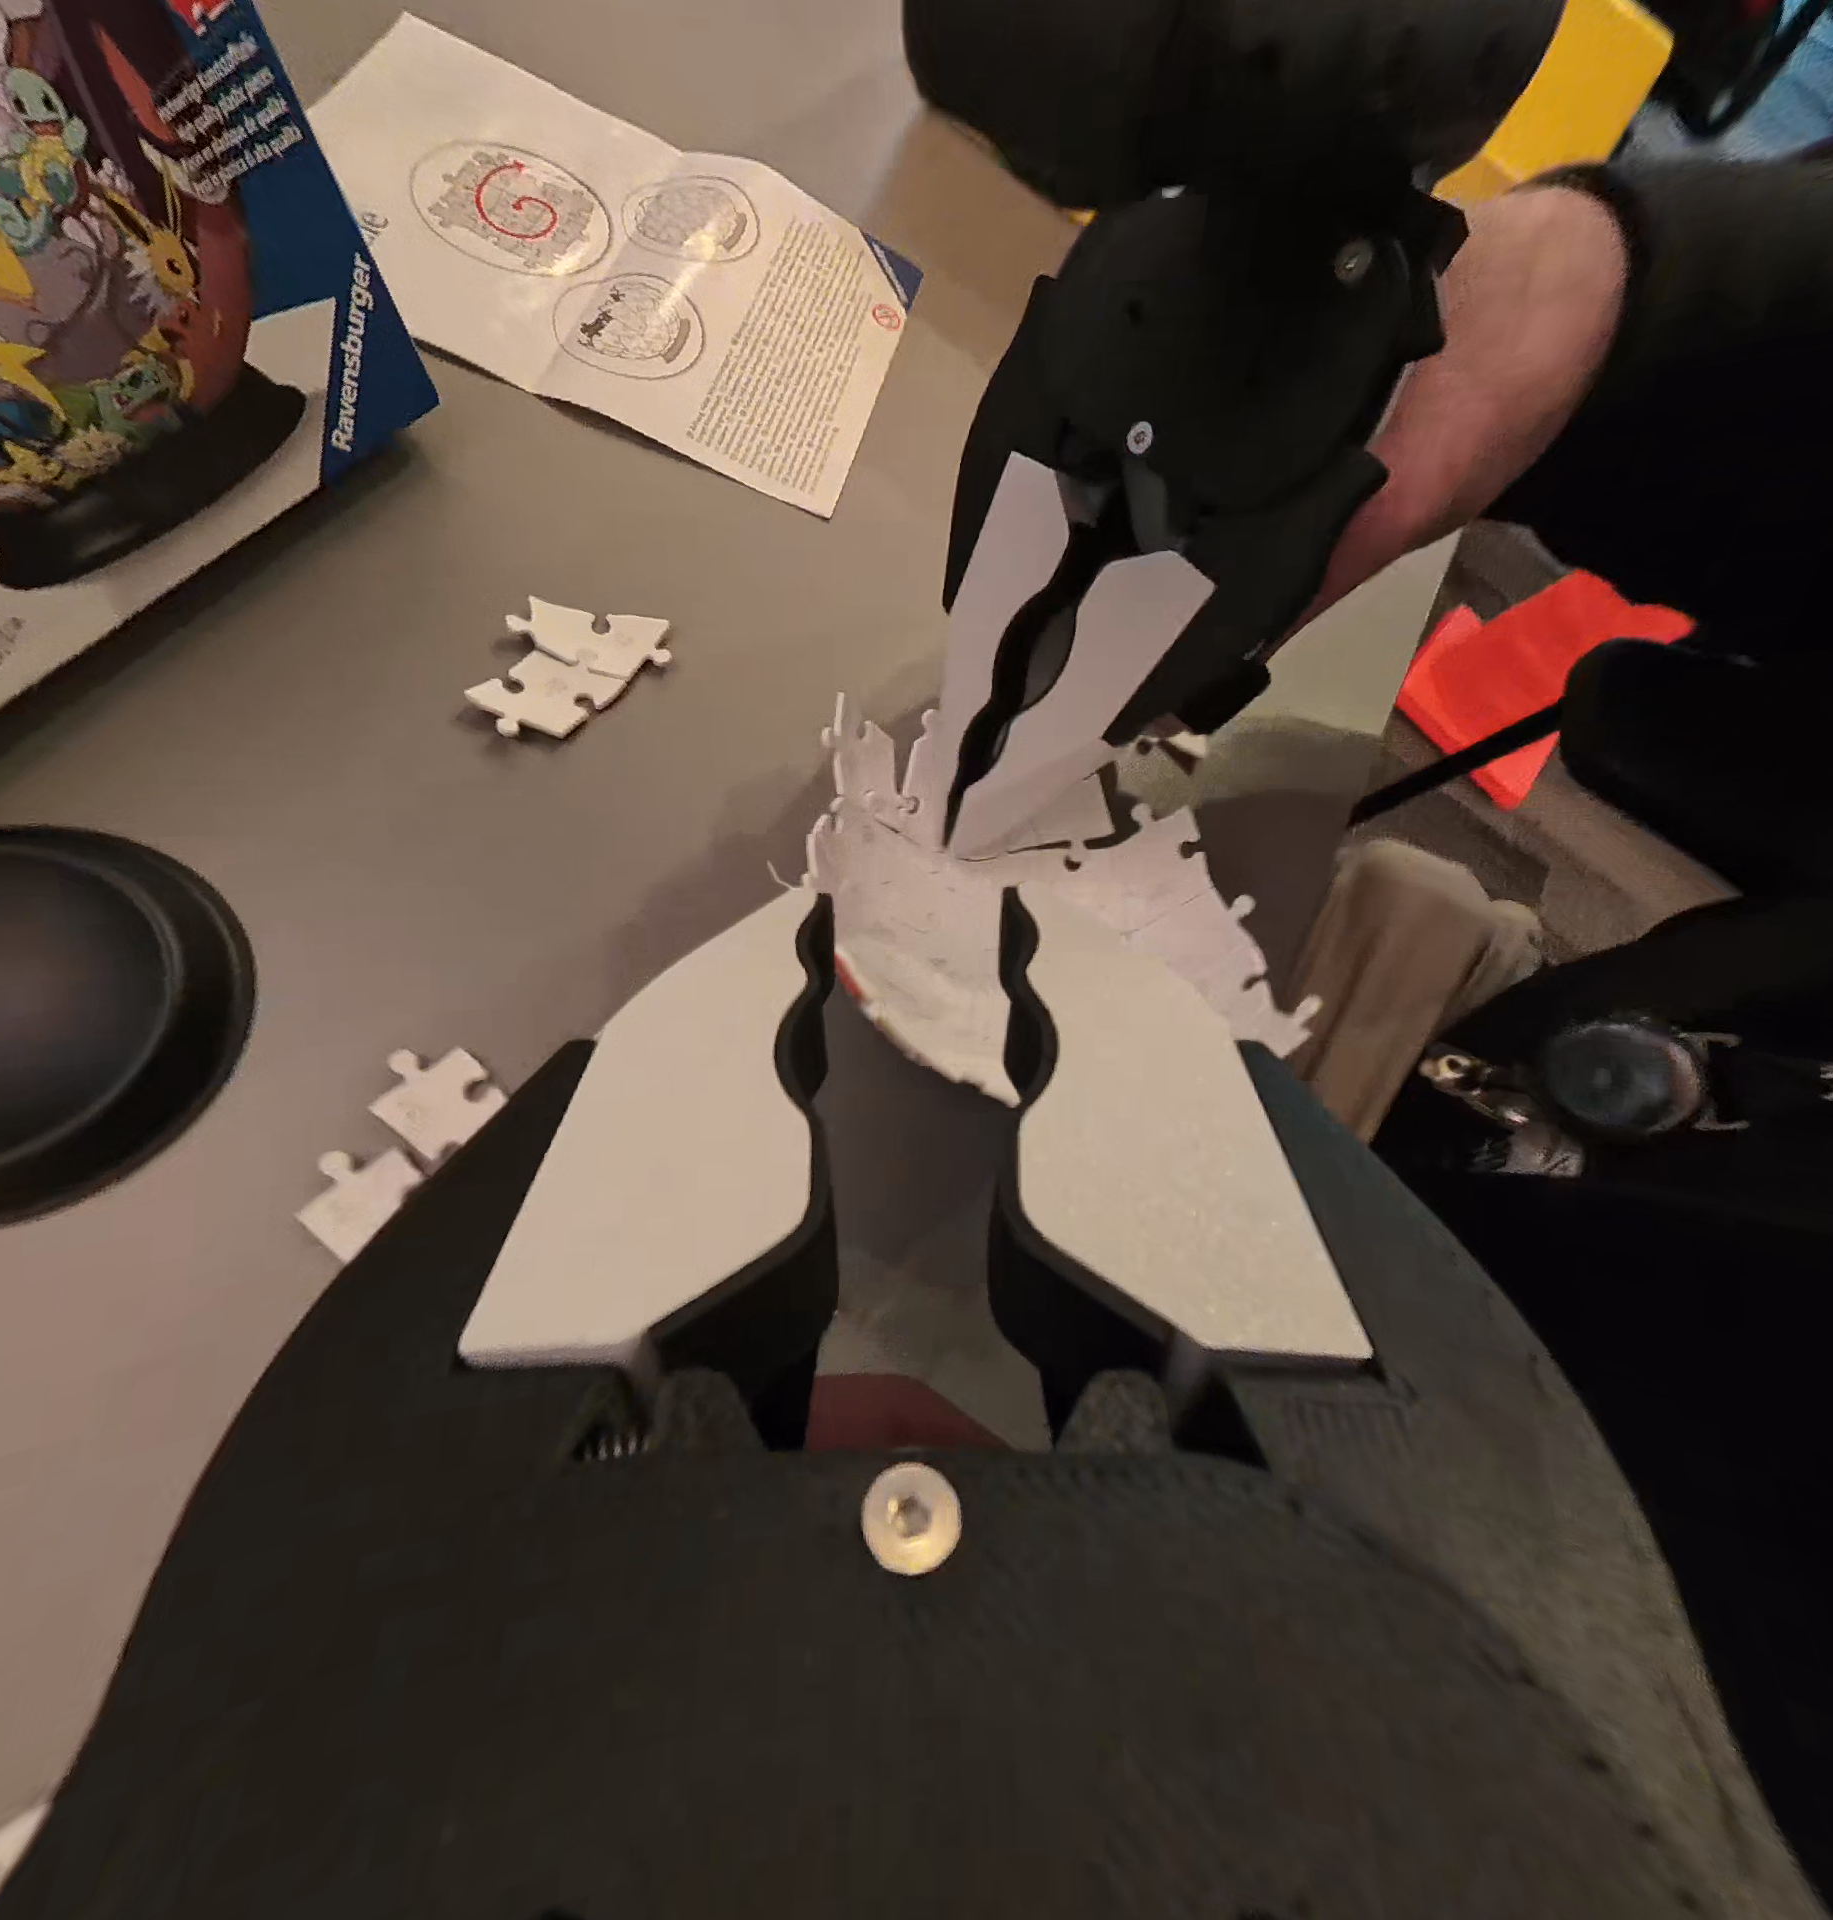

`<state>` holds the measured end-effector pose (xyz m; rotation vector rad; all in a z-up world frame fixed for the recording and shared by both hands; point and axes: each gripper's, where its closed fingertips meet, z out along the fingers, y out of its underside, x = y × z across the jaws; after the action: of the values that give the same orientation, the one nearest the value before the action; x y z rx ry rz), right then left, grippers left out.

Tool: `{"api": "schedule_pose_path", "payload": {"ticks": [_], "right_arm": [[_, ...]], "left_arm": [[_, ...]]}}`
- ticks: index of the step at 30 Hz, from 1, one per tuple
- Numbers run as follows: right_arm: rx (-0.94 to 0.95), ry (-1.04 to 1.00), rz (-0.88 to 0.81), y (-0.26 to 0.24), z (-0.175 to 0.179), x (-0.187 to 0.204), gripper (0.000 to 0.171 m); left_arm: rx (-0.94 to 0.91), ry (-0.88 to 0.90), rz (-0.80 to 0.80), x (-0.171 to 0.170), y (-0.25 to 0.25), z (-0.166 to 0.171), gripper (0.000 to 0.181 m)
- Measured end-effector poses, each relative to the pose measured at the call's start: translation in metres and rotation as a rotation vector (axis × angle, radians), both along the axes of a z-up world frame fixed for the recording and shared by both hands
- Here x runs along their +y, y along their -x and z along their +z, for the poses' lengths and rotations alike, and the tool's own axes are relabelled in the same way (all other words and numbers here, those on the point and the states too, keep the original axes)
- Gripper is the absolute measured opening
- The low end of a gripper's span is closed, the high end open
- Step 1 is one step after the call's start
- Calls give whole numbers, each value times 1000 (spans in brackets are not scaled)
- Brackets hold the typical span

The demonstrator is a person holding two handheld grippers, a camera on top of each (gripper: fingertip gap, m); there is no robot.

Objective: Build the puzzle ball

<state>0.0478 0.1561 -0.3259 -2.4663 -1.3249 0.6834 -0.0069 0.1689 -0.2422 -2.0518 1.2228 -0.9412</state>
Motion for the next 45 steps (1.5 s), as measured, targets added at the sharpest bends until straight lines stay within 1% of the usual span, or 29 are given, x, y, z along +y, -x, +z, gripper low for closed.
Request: {"api": "schedule_pose_path", "payload": {"ticks": [1,6,8,11,13,18,21,28,30,34,40,45], "right_arm": [[6,-8,-5,-1,2,1,0],[-5,-26,4,-3,4,-2,0],[-3,-30,13,-2,5,-7,0],[-17,-30,27,-2,4,-11,0],[-30,-33,37,-3,2,-14,0],[-41,-38,32,-7,-3,-16,0],[-31,-38,23,-9,-6,-18,0],[7,-102,7,-8,-7,-18,0],[19,-123,-3,-9,-7,-19,0],[20,-150,-10,-9,-7,-20,0],[33,-153,-26,-11,-5,-19,0],[65,-150,-64,-17,6,-16,0]], "left_arm": [[-22,10,25,-3,0,1,30],[-73,11,119,-6,5,-3,33],[-87,-8,118,-11,3,1,33],[-44,-68,109,-17,2,-2,34],[-46,-68,104,-23,0,-3,36],[-77,-99,156,-25,5,3,35],[-98,-78,177,-29,9,3,36],[-68,-9,169,-40,6,-21,40],[-81,40,171,-43,2,-28,41],[-120,92,181,-46,-5,-35,40],[-141,112,200,-45,-9,-38,40],[-153,123,209,-42,-11,-40,40]]}}
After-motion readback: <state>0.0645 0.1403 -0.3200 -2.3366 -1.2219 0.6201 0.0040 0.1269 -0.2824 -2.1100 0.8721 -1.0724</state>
